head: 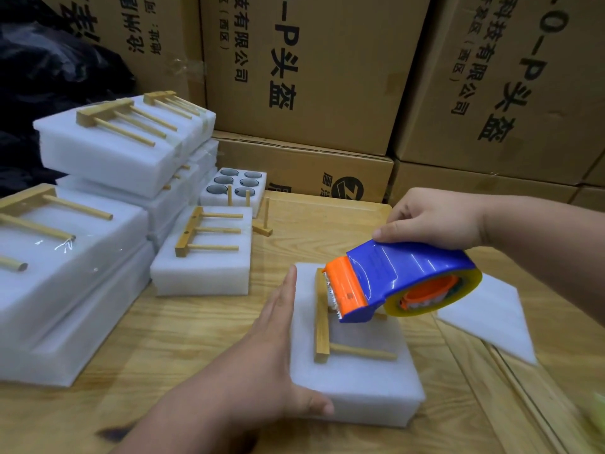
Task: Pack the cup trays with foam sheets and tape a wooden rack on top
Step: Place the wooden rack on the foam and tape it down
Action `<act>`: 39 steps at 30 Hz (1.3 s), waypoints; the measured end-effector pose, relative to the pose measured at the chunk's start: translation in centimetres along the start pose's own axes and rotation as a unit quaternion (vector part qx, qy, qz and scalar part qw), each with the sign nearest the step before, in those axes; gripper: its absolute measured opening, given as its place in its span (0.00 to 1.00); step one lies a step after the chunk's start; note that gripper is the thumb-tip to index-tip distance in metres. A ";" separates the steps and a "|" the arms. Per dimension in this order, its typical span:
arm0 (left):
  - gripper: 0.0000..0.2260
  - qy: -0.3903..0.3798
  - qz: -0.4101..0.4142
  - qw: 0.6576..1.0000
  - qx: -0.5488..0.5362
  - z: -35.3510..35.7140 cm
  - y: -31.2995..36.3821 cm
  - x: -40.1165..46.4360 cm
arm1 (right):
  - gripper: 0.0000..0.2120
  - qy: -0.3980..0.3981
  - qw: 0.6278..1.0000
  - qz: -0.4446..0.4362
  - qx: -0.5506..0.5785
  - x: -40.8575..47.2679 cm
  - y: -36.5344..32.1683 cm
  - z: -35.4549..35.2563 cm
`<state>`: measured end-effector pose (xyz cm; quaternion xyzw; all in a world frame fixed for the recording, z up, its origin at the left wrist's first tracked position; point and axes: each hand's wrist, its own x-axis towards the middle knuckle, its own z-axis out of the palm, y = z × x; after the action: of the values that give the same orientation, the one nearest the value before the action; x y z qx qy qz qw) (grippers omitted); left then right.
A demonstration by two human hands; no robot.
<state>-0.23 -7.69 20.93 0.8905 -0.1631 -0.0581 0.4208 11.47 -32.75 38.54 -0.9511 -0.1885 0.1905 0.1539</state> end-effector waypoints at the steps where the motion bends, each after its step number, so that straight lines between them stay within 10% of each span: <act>1: 0.71 -0.006 -0.006 1.000 -0.011 -0.2 0.0 0.0 | 0.19 -0.001 1.000 0.001 0.001 0.0 0.1 0.0; 24: 0.65 0.175 -0.004 0.967 -0.186 3.8 6.4 7.1 | 0.31 -0.010 1.000 -0.008 0.014 1.4 1.9 0.2; 39: 0.62 0.177 -0.056 0.982 -0.025 5.0 6.1 7.7 | 0.27 0.042 0.999 -0.026 -0.021 0.8 3.1 1.1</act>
<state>4.37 -17.55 22.71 0.8837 -0.0341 0.0731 0.4610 12.58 -34.90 36.18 -0.9559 -0.2107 0.1426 0.1467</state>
